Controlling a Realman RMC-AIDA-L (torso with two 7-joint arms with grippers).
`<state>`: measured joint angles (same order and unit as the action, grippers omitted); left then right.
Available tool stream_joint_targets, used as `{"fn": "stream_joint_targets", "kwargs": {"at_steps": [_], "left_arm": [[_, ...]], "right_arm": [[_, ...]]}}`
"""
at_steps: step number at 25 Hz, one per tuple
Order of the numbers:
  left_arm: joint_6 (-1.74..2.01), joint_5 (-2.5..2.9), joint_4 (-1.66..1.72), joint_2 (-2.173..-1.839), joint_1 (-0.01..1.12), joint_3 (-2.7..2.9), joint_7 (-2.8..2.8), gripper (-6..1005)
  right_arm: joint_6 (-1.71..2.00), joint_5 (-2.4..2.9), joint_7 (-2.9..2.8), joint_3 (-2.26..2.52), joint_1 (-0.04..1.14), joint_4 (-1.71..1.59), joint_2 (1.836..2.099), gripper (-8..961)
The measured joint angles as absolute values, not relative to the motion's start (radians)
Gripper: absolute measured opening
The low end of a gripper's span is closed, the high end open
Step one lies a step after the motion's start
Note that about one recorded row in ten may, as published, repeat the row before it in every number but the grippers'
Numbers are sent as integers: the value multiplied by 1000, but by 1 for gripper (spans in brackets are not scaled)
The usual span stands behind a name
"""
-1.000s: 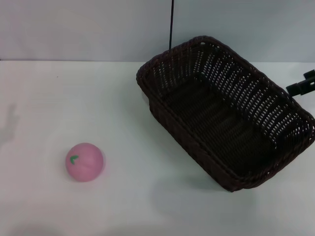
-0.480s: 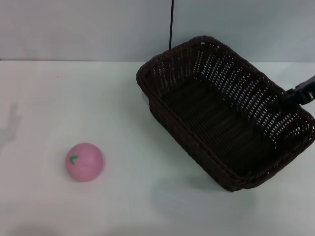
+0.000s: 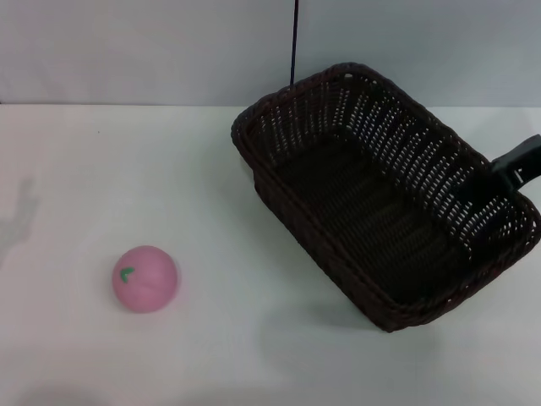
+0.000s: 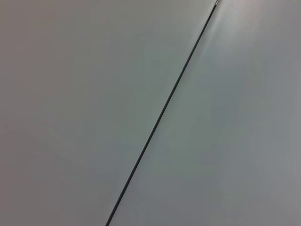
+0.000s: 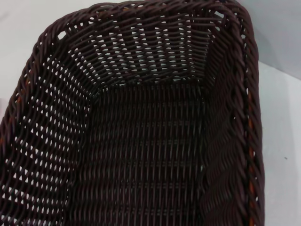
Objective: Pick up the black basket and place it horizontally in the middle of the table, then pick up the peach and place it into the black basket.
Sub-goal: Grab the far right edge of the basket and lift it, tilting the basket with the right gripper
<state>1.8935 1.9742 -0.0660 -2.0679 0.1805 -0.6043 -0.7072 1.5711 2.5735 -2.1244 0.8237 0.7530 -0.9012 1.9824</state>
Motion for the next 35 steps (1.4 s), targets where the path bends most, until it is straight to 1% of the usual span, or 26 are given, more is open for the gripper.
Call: {"fn": "stream_joint_targets", "kwargs": {"at_steps": [6,11,15,19,20,21,22,23,26,27,30,31,32,35], "left_arm": [[1885,1974,-67,-2068,179,-604,-707,732],[1880,1974,-77,-2069,176,-604,-708,733],[1877,1974,-78,-2069,176,-604,-708,734],[1872,1974,-78,-2069,176,-604,-709,730],[1872,1974,-78,-2069,176,-604,-709,729],[1872,1974,-78,-2069,177,-604,-709,728],[1872,1974,-78,-2069,177,-604,-709,728],[1872,1974,-78,-2069,179,-604,-709,728],[1871,1972,-78,-2068,184,-604,-709,728],[1871,1972,-78,-2068,184,-604,-709,728],[1869,1972,-79,-2068,190,-604,-709,727],[1868,1973,-80,-2068,191,-604,-709,727],[1868,1973,-80,-2068,191,-604,-709,727],[1866,1973,-81,-2068,193,-604,-709,727]], "right_arm": [[1578,2574,-2124,816,751,-903,1978,309],[1577,2555,-2121,797,742,-910,1977,192],[1579,2504,-2100,759,728,-926,1976,191],[1582,2383,-2060,705,683,-964,1969,190],[1583,2345,-2052,699,669,-970,1965,190],[1584,2265,-2039,694,645,-975,1952,189],[1584,2228,-2035,693,635,-975,1946,188],[1584,2228,-2035,693,635,-975,1946,188],[1595,2092,-2027,687,595,-979,1922,187],[1595,2092,-2027,687,595,-979,1922,187],[1625,2021,-2009,666,578,-986,1913,187],[1659,1971,-2001,650,572,-989,1906,187],[1659,1971,-2001,650,572,-989,1906,186],[1717,1931,-1990,644,574,-1003,1889,187]]}}
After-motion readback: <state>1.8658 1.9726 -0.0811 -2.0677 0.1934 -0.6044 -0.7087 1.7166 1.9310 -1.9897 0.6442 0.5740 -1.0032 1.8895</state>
